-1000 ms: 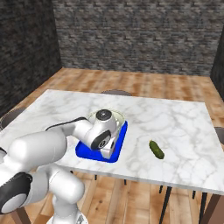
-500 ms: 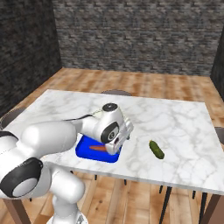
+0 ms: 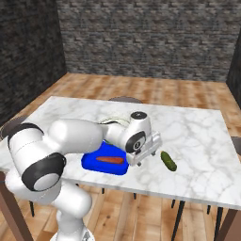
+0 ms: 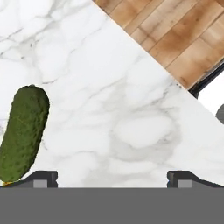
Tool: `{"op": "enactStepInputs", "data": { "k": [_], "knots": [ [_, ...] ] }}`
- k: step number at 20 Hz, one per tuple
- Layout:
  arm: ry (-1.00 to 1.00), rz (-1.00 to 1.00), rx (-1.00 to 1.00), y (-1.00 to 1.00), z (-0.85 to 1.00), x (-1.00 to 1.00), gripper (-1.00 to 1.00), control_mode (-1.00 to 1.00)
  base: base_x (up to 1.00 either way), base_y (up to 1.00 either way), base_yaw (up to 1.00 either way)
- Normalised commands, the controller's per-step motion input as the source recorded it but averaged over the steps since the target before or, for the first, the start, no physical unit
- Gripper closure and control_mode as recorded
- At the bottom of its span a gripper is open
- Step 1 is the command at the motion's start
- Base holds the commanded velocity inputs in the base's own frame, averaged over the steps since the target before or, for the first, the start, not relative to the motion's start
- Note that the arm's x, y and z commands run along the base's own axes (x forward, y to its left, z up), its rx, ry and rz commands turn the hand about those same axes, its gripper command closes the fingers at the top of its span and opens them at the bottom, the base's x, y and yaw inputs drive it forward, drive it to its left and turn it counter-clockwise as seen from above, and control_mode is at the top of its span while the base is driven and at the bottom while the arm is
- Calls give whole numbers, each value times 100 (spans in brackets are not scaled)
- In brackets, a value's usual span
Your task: Place the two vegetables and bowl onto the tray for setting up a vegetable dip station.
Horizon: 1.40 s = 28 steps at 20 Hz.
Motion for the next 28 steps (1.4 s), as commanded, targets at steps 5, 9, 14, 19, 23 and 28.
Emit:
{"op": "enactStepInputs", "data": {
  "k": [5, 9, 14, 19, 23, 28],
  "knots": [
    [0, -18, 18, -51, 0, 13, -100, -100, 0, 0, 0],
    [0, -6, 8, -31, 0, 23, -100, -100, 0, 0, 0],
    [-7, 0, 0, -17, -2, 23, -100, -100, 0, 0, 0],
    [-13, 0, -2, -15, -25, 16, -100, -100, 0, 0, 0],
    [-3, 0, -8, -10, -41, 15, -100, -100, 0, 0, 0],
    [2, -1, -6, -4, -25, 23, -100, -100, 0, 0, 0]
  ]
}}
